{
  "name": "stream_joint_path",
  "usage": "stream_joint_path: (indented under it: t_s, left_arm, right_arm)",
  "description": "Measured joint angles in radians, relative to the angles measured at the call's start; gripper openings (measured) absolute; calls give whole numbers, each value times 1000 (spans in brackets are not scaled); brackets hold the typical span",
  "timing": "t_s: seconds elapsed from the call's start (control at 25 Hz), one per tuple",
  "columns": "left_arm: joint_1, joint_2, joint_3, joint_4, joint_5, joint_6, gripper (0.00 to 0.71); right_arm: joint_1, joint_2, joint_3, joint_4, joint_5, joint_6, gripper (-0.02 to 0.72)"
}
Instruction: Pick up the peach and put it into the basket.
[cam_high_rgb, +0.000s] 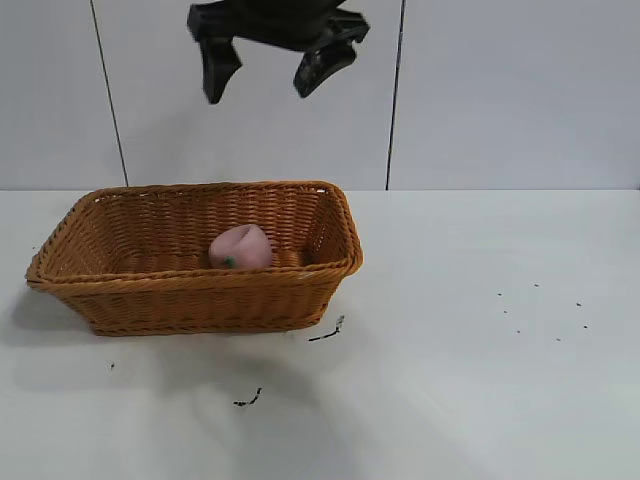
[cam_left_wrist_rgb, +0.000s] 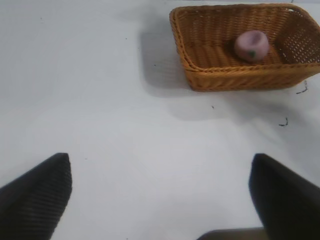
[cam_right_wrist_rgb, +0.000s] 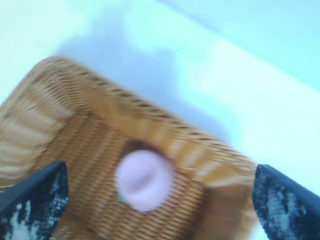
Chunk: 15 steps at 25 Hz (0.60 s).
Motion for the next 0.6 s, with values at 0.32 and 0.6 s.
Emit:
stream_joint_path:
  t_s: [0.32,0.6]
  left_arm:
    - [0,0,0,0,0,0,693]
    - [0,0,0,0,0,0,693]
  right_arm:
    - [-242,-3,0,21,83,0,695]
    - [-266,-26,0,19,174,0,695]
